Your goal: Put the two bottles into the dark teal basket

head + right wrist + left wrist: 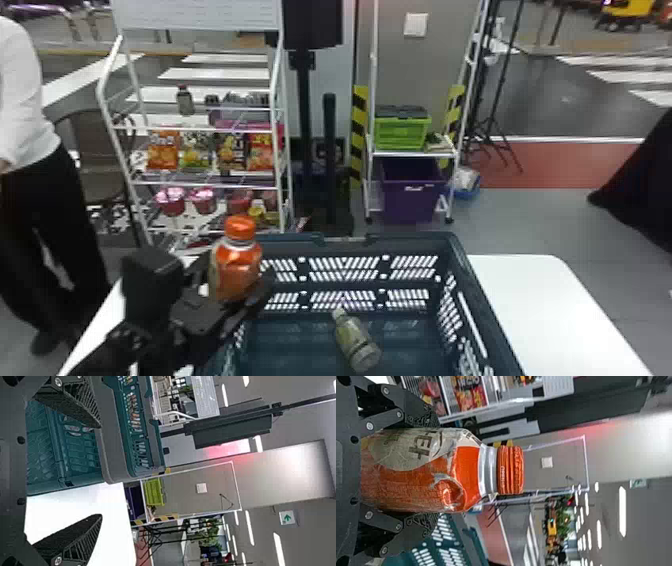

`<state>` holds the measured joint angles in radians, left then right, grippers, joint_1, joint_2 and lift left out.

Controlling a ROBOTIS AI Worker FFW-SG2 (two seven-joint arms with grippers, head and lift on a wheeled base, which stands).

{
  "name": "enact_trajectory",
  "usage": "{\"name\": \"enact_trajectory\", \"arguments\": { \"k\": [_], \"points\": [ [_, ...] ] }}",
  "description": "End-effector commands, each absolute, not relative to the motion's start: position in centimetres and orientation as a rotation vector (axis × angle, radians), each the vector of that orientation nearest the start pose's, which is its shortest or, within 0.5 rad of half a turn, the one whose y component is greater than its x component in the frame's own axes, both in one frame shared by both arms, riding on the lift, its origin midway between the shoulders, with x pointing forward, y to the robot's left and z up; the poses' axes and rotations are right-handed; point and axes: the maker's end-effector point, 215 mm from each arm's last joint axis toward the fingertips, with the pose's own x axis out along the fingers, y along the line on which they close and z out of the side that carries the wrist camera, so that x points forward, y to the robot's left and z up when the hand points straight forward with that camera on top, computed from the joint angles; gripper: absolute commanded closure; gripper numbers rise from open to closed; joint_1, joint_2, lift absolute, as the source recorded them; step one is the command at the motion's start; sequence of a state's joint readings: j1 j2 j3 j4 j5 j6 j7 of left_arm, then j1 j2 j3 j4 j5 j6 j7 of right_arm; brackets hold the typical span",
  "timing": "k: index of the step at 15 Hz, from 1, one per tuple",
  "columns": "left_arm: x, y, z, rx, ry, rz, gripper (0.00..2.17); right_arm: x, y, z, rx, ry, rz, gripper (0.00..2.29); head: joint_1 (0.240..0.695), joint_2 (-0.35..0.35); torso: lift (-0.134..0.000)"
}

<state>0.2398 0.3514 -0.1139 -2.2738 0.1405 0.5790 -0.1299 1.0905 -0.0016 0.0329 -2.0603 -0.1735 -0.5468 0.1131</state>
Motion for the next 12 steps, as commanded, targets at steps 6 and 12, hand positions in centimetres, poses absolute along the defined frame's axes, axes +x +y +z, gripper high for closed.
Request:
{"name": "enact_trajectory", "arguments": {
  "k": [6,12],
  "points": [
    [52.4,9.5,-32.8,0.315,0.44,-0.628,2.15,23.7,-21.6,-37.9,0.176,0.07,0.032,0.09,0.499,0.0,0.0],
    [50.6,4.3,-35.2,0.289,0.766,-0.782,2.15,22.2,-22.9,-38.0,0.148,0.035,0.013,0.09,0.499,0.0,0.0]
  ]
}}
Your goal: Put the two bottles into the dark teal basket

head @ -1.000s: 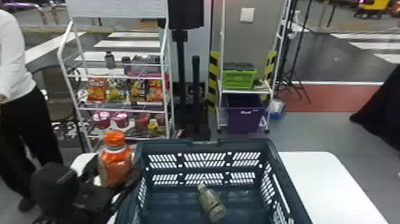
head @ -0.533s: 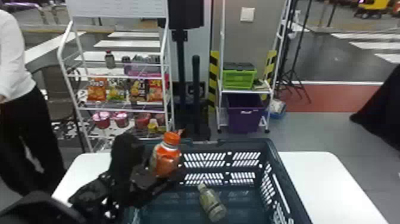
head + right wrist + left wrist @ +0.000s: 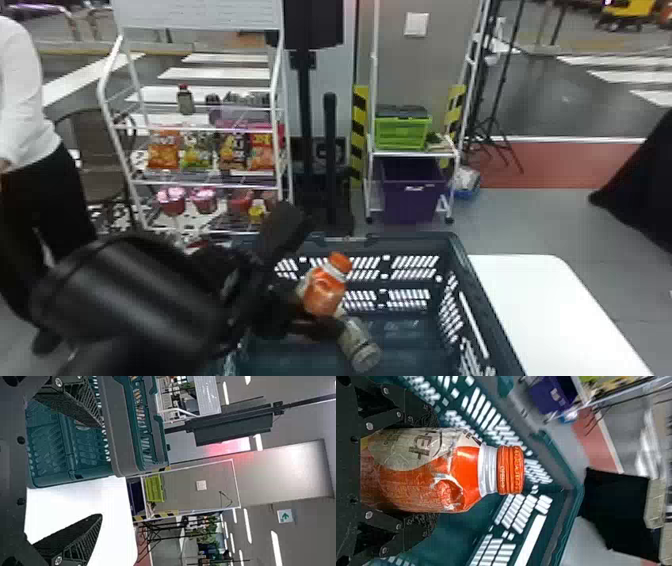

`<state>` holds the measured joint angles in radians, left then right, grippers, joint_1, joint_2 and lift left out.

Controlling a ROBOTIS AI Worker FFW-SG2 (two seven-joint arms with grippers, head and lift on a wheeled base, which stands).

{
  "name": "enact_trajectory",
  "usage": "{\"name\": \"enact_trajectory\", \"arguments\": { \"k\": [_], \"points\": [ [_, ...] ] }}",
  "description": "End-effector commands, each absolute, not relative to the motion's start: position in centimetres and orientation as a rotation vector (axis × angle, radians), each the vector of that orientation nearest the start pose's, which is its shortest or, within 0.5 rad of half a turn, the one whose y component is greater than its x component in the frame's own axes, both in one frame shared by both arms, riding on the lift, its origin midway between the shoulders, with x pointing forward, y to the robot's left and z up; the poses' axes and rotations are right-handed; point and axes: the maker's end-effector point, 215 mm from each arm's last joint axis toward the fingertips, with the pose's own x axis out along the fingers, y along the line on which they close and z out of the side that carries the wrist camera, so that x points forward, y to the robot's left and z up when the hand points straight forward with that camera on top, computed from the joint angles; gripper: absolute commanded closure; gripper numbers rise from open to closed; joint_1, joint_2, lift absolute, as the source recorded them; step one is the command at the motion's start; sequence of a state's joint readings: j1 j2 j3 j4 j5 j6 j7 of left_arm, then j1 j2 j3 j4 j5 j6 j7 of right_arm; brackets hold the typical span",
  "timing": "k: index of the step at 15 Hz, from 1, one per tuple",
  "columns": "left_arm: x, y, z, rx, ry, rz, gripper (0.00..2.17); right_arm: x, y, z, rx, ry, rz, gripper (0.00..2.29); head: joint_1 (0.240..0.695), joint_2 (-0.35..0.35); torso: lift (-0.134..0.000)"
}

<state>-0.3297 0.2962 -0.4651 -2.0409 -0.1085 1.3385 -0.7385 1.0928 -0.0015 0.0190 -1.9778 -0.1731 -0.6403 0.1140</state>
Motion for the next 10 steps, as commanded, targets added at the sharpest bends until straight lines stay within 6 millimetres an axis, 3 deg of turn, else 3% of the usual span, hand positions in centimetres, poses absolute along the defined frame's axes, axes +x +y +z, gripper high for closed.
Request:
{"name": "enact_trajectory", "arguments": {
  "k": [1,2,4,8,10],
  "points": [
    [51.9,2.0,-34.5,0.26,0.708,-0.827,2.15,22.1,-23.0,-37.7,0.146,0.019,0.011,0.09,0.499,0.0,0.0],
    [52.9,0.6,-34.2,0.324,0.628,-0.876,2.15,22.0,-23.0,-37.5,0.143,0.01,0.015,0.09,0.499,0.0,0.0],
    [53.3,-0.3,-36.2,0.382,0.65,-0.904,2.15,22.0,-23.0,-37.4,0.146,0.007,0.018,0.09,0.499,0.0,0.0],
    [53.0,-0.8,-40.2,0.434,0.744,-0.934,2.15,21.8,-23.3,-37.5,0.147,0.013,0.013,0.09,0.499,0.0,0.0],
    [53.2,-1.0,-40.5,0.453,0.733,-0.95,2.12,21.7,-23.5,-37.4,0.144,0.013,0.011,0.09,0.499,0.0,0.0]
  ]
}}
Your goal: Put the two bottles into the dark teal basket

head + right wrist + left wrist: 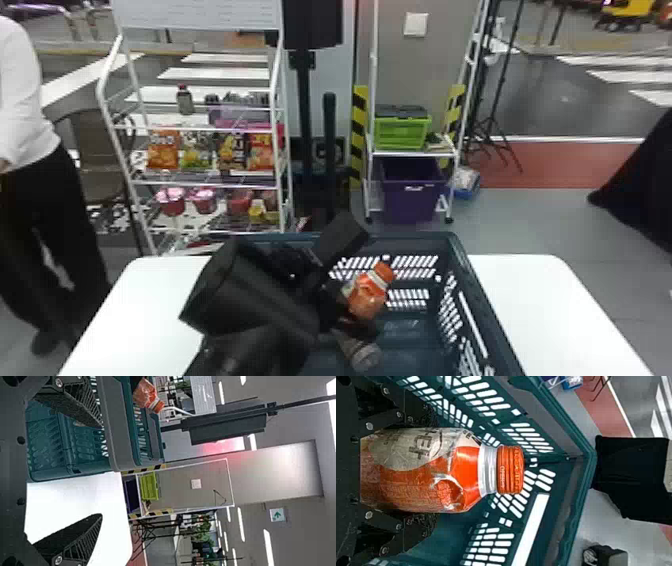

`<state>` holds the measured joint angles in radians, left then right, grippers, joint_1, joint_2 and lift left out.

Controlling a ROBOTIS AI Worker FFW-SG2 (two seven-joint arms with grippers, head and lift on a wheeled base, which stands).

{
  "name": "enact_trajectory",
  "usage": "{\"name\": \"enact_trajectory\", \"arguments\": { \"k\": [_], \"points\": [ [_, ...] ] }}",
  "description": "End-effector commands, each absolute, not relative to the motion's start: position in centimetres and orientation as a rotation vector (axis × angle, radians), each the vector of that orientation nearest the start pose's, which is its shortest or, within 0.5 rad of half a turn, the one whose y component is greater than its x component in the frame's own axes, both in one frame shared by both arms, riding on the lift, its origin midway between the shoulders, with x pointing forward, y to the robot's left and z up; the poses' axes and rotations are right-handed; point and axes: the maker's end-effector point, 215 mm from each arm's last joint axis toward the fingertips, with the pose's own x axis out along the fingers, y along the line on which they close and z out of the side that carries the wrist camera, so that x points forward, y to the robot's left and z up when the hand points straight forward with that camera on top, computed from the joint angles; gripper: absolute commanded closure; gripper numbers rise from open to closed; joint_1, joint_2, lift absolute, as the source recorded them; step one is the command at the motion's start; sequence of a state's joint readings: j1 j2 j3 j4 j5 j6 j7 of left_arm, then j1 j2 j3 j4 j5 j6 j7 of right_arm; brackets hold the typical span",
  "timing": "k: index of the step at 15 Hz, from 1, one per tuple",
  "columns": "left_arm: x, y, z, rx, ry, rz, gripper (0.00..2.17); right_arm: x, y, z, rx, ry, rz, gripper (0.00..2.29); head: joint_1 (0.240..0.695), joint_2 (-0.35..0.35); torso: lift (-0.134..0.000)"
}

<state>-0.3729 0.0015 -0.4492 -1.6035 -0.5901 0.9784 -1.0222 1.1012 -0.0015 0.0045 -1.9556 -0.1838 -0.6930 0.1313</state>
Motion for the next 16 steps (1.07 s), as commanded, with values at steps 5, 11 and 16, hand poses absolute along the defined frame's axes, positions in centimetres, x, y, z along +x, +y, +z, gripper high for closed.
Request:
{"name": "enact_trajectory", "arguments": {
  "k": [5,11,16],
  "points": [
    [53.1,-0.9,-39.7,0.434,0.701,-0.94,0.0,21.5,-23.4,-37.4,0.145,0.015,0.017,0.09,0.499,0.0,0.0],
    [56.1,5.1,-30.6,0.226,0.473,-0.777,0.03,21.0,-23.7,-36.6,0.136,-0.017,0.014,0.09,0.499,0.0,0.0],
    [52.4,15.4,-26.8,0.041,0.333,-0.531,0.04,21.7,-23.4,-34.3,0.134,-0.053,0.039,0.09,0.499,0.0,0.0]
  ]
}}
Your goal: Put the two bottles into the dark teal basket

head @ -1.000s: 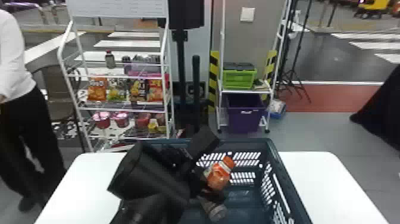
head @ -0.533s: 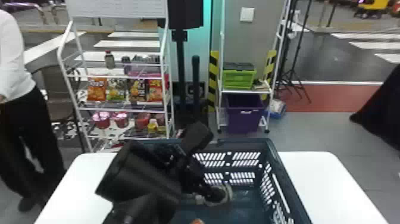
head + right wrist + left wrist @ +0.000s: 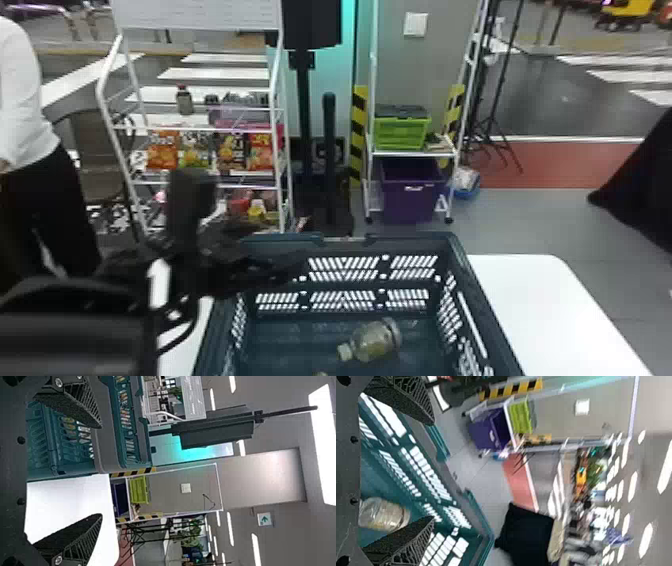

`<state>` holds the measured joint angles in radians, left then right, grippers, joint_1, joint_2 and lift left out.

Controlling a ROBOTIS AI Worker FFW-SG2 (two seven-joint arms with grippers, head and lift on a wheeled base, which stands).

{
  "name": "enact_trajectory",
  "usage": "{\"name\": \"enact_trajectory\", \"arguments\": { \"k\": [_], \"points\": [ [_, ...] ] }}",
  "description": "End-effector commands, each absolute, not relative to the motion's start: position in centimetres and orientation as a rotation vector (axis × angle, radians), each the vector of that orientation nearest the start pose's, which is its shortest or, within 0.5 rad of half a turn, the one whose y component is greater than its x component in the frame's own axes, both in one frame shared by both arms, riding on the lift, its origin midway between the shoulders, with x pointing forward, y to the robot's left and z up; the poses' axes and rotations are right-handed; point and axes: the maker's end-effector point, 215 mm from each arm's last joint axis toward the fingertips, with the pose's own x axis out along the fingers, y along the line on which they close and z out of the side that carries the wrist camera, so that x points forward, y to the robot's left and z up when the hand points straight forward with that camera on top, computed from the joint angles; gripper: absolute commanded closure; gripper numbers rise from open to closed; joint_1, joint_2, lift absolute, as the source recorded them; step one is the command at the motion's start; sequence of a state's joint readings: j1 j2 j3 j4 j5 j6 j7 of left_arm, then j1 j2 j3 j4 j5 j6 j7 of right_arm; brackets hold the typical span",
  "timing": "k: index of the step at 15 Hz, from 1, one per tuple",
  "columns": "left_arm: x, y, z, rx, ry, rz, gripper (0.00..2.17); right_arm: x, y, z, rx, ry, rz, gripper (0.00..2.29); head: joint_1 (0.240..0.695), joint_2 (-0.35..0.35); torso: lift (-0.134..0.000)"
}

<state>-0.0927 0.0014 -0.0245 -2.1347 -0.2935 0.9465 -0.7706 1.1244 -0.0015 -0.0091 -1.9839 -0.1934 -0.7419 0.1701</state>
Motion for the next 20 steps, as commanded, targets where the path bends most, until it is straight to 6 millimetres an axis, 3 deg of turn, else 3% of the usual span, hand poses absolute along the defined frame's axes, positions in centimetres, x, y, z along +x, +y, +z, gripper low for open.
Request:
{"name": "enact_trajectory", "arguments": {
  "k": [1,3,5,7,11,16,18,20],
  "points": [
    [51.1,17.3,-27.5,0.013,0.346,-0.485,0.05,21.8,-23.3,-34.1,0.136,-0.048,0.041,0.09,0.499,0.0,0.0],
    [47.7,22.0,-30.1,-0.063,0.384,-0.391,0.06,22.3,-23.5,-34.0,0.133,-0.023,0.045,0.09,0.499,0.0,0.0],
    [44.2,25.3,-32.7,-0.095,0.42,-0.307,0.07,22.9,-23.1,-34.0,0.14,0.016,0.055,0.09,0.499,0.0,0.0],
    [42.2,26.9,-32.3,-0.034,0.326,-0.264,0.08,23.7,-23.0,-34.2,0.143,0.061,0.064,0.09,0.499,0.0,0.0],
    [37.1,29.1,-35.6,-0.101,0.377,-0.243,0.08,24.9,-22.9,-34.3,0.14,0.121,0.076,0.09,0.499,0.0,0.0],
    [34.3,31.6,-34.7,-0.001,0.236,-0.222,0.08,25.8,-22.8,-35.1,0.154,0.142,0.087,0.09,0.499,0.0,0.0],
    [32.7,31.5,-33.9,0.051,0.129,-0.215,0.08,25.8,-22.3,-35.2,0.157,0.145,0.107,0.09,0.499,0.0,0.0],
    [31.8,31.0,-35.0,0.058,0.109,-0.214,0.08,26.2,-21.9,-36.3,0.163,0.183,0.118,0.09,0.499,0.0,0.0]
  ]
}}
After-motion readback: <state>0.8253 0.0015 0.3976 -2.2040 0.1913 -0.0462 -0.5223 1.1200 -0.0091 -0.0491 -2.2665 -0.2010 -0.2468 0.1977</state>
